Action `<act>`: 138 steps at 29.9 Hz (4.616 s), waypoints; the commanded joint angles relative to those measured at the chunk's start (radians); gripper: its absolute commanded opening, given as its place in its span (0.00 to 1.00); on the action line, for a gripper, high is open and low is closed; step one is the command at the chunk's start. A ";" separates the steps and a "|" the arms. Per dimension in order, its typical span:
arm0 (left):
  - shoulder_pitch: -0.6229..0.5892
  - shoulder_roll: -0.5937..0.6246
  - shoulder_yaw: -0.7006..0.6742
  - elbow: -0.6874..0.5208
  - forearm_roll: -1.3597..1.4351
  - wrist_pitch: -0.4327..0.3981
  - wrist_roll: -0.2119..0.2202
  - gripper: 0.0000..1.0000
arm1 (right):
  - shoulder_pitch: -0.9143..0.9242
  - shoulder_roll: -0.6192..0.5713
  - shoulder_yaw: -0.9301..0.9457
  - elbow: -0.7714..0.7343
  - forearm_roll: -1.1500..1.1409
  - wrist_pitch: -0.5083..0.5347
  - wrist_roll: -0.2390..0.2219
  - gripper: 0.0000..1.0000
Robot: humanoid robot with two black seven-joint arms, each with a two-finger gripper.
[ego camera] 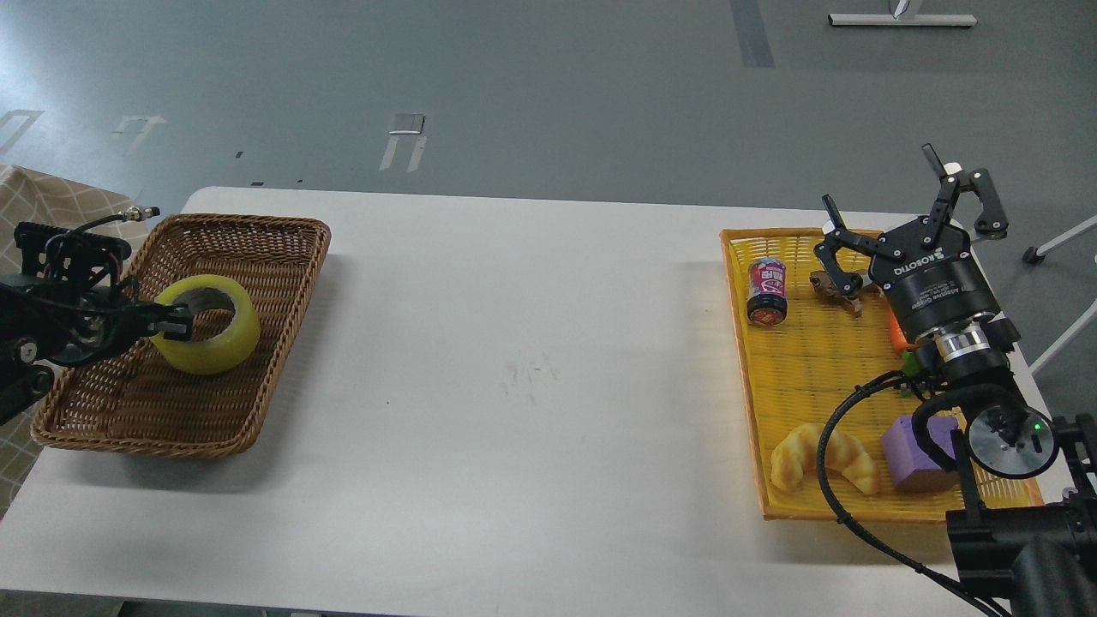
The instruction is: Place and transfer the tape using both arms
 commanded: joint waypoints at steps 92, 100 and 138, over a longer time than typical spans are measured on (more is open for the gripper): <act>-0.104 -0.483 -0.531 -0.071 -1.559 -0.125 -0.245 0.98 | 0.345 -0.106 -0.144 -0.149 -0.012 0.000 -0.014 1.00; -0.042 -0.594 -0.534 -0.068 -1.557 -0.125 -0.239 0.98 | 0.449 -0.092 -0.225 -0.258 -0.012 0.000 -0.012 1.00; 0.015 -0.680 -0.584 -0.049 -1.560 -0.125 -0.242 0.98 | 0.358 -0.034 -0.225 -0.227 -0.006 0.000 -0.005 1.00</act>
